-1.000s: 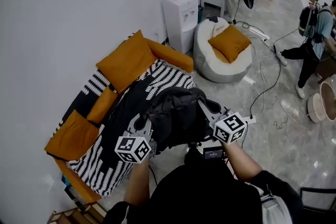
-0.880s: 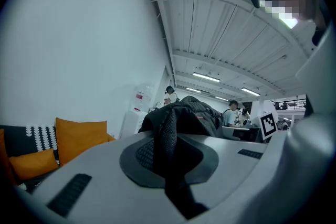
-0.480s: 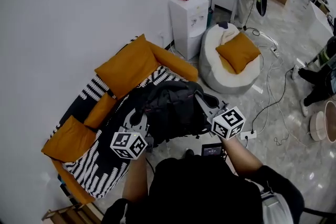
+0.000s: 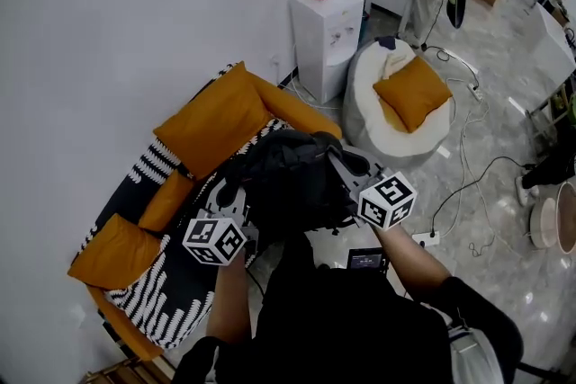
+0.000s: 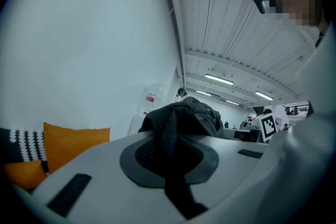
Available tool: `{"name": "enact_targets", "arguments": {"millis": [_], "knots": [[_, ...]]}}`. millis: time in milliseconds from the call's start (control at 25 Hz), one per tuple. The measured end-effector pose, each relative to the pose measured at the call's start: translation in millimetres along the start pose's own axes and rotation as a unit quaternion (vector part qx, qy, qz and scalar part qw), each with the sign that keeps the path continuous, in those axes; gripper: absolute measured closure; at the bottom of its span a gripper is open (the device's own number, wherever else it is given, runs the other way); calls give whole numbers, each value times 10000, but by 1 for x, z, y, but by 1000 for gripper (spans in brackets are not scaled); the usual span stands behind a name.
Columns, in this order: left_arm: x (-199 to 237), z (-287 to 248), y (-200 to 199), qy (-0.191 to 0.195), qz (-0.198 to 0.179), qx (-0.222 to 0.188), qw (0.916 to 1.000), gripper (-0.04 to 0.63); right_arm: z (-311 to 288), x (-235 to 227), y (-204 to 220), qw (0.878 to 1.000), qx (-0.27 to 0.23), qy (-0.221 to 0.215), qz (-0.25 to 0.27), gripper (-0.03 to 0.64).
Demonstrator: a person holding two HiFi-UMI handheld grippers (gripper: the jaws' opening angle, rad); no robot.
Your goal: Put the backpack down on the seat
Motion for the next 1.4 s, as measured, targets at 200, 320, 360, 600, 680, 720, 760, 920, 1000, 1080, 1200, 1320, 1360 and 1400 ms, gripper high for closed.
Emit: {"name": "enact_targets", "arguments": {"millis": [200, 320, 360, 600, 680, 720, 760, 920, 1000, 1080, 1200, 1320, 1360, 1400], "knots": [[36, -43, 4, -23, 78, 154, 9998, 565, -41, -30, 11, 9998, 165, 10, -115, 572], [57, -64, 6, -32, 140, 256, 9996, 565, -66, -45, 17, 9995, 238, 44, -186, 572], [64, -69, 6, -23, 148, 288, 9995, 565, -74, -49, 18, 9994, 263, 59, -206, 572], [107, -107, 4, -47, 227, 447, 9987, 565, -128, -76, 24, 9987, 407, 76, -283, 572], [120, -119, 5, -71, 238, 494, 9985, 565, -145, -85, 27, 9985, 475, 78, -262, 572], [127, -125, 6, -75, 235, 521, 9983, 565, -153, -89, 29, 9984, 504, 91, -259, 572], [133, -131, 6, -78, 237, 544, 9982, 565, -160, -94, 31, 9982, 529, 107, -264, 572], [158, -153, 11, -122, 273, 594, 9978, 565, -189, -109, 41, 9976, 617, 129, -276, 572], [170, -163, 14, -137, 287, 648, 9974, 565, -202, -115, 48, 9972, 660, 149, -310, 572], [182, -171, 20, -161, 311, 721, 9968, 565, -214, -122, 56, 9966, 719, 173, -355, 572], [196, -181, 32, -237, 369, 821, 9957, 565, -229, -133, 69, 9953, 849, 189, -415, 572], [208, -193, 43, -312, 396, 905, 9946, 565, -244, -145, 82, 9938, 988, 170, -472, 572], [212, -197, 47, -343, 409, 939, 9941, 565, -248, -149, 86, 9932, 1041, 161, -493, 572], [216, -201, 51, -375, 429, 976, 9936, 565, -252, -153, 90, 9925, 1097, 149, -514, 572]]}}
Point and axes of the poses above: the fingertips, and each gripper's own axes: z backward along the fingers, x to its left, y out of its underside, the point moved 10 cm from there along z, backward along the fingers, and after that the axes turned 5 degrees about -x, right-handed, at the moved point
